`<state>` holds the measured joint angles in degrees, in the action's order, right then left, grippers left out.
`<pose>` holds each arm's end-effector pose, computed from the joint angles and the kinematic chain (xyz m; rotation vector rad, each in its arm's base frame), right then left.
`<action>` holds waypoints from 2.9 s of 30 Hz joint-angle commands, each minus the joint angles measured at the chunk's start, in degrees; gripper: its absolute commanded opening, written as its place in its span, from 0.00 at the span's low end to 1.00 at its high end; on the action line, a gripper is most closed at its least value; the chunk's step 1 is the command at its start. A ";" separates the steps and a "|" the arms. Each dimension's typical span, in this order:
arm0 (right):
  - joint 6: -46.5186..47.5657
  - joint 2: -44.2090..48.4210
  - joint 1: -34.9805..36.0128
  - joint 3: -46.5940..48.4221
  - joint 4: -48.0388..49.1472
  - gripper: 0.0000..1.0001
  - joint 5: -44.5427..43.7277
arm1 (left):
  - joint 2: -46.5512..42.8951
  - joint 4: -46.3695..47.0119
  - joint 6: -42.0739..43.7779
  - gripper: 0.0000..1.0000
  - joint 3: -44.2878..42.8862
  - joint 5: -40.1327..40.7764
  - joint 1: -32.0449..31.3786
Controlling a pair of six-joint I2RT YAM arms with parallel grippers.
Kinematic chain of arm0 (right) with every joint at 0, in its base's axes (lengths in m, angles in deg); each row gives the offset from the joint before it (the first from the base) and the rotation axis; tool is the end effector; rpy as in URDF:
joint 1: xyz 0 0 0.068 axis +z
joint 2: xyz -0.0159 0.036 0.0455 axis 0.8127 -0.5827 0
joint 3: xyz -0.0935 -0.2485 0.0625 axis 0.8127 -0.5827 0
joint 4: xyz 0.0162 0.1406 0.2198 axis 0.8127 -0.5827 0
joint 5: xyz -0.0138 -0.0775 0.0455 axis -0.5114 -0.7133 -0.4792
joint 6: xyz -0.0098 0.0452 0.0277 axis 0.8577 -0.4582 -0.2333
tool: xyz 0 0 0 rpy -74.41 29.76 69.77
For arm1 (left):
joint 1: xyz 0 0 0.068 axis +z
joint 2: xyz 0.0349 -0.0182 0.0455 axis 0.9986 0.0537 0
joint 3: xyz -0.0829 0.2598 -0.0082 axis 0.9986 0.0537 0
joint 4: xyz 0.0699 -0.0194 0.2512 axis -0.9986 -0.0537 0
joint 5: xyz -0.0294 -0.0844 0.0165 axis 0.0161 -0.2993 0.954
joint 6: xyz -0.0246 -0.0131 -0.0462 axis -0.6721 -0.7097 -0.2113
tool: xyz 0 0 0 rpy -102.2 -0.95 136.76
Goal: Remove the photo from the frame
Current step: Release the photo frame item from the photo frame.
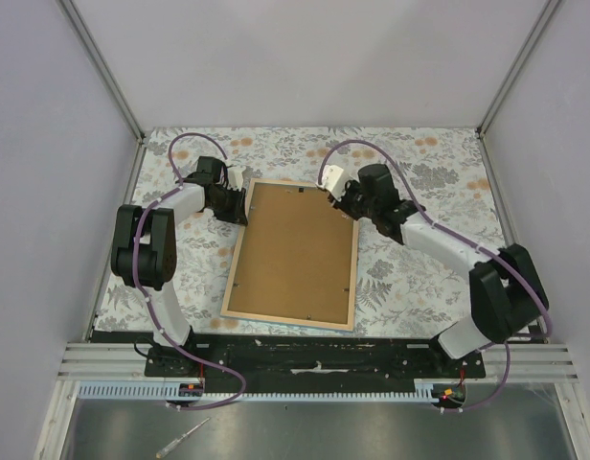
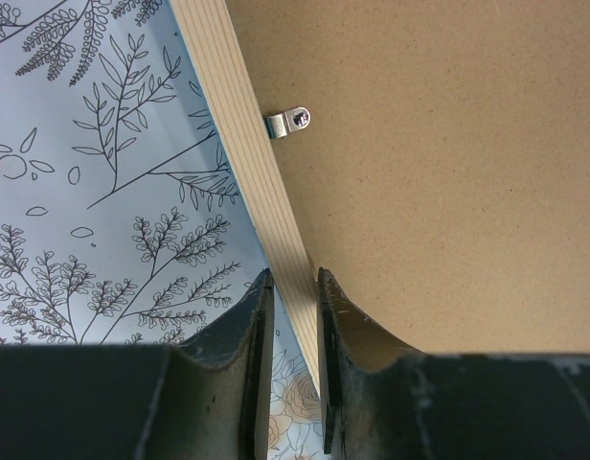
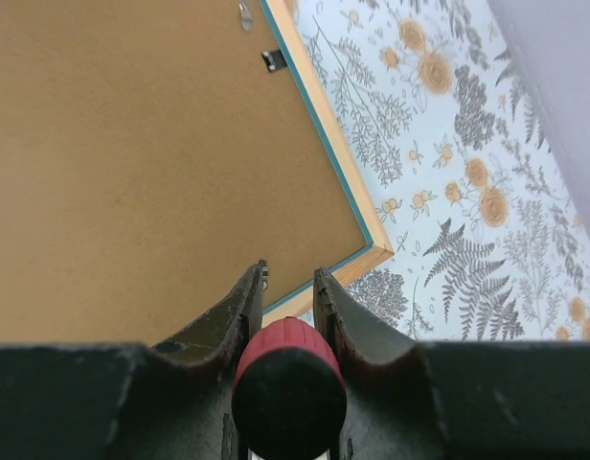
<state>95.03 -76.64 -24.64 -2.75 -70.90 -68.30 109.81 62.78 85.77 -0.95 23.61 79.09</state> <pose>0.3051 0.1785 0.2390 -1.1862 1.7574 0.0636 0.3744 -0.0648 0.1656 0.4660 2.6001 -0.5050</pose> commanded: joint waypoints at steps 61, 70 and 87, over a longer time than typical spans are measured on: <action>-4.48 14.67 0.08 -14.23 -19.32 0.00 42.58 | 0.34 0.86 -3.05 0.02 0.28 0.03 3.00; -4.83 13.62 0.08 -13.88 -19.32 0.00 40.56 | 0.43 0.86 -3.14 0.02 0.28 -0.32 2.91; -6.86 12.91 0.08 -13.52 -17.39 0.00 36.70 | 0.43 0.86 -3.14 0.02 0.28 -0.50 2.91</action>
<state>89.19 -63.99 -24.58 -16.94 -91.21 -30.29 109.88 63.06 83.52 -0.99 23.00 81.45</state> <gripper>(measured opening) 0.323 0.250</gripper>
